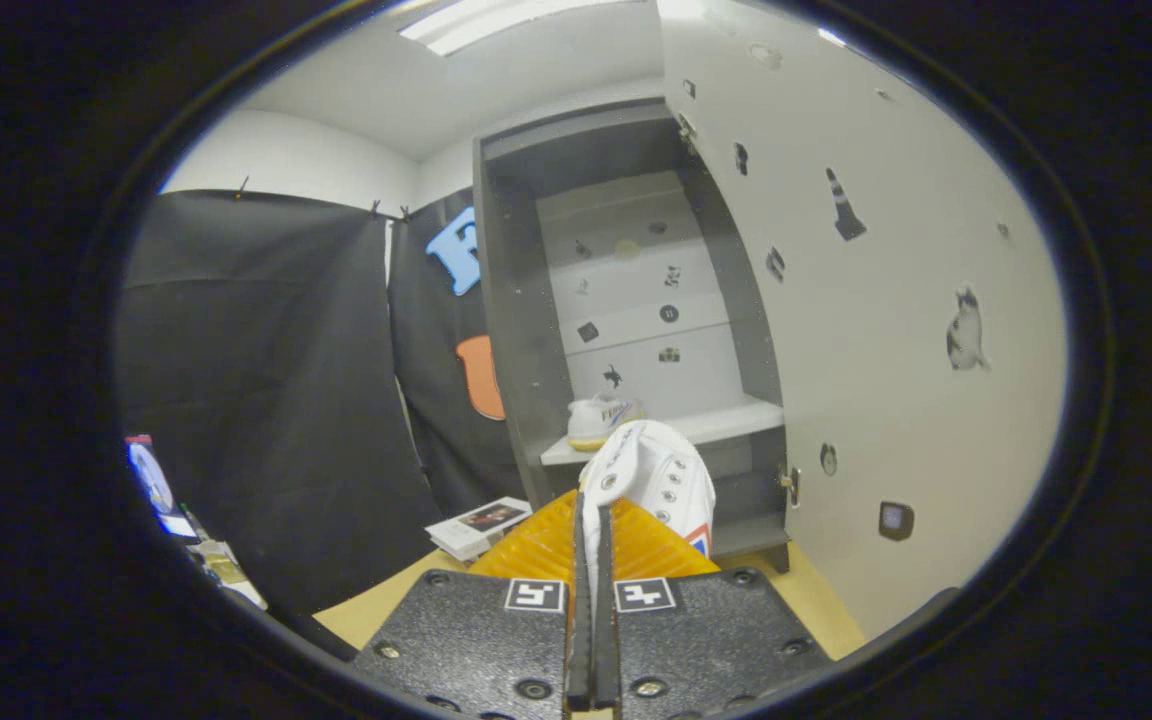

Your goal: Open the shoe cabinet door, grab the shoes and put them into the shoe cabinet, then close the shoe cabinet door.

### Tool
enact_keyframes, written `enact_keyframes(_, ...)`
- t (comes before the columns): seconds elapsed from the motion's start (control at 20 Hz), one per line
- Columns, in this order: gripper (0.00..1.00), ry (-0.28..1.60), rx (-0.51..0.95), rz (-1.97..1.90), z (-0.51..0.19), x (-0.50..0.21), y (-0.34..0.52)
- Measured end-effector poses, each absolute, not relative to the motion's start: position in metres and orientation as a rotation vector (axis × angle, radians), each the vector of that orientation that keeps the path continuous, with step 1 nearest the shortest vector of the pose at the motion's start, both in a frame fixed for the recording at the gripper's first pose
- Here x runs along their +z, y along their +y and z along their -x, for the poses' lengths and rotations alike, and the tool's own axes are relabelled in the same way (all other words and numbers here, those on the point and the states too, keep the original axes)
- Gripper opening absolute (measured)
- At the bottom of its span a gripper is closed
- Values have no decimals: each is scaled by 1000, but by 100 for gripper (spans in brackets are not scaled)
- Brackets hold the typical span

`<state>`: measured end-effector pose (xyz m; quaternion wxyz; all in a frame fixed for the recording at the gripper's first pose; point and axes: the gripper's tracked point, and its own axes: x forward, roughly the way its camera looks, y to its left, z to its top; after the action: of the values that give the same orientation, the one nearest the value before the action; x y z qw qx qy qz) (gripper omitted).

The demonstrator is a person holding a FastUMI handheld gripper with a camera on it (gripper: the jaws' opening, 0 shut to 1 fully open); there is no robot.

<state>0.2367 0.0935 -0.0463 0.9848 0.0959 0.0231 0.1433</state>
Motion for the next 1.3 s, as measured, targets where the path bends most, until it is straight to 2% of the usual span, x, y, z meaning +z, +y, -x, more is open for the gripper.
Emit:
enact_keyframes(0.35,5,49,225,-106,-259,49,72)
enact_keyframes(0.65,5,23,159,33,-311,102,70)
enact_keyframes(0.85,5,5,138,159,-363,108,83)
enact_keyframes(1.3,5,121,69,223,-489,67,79)
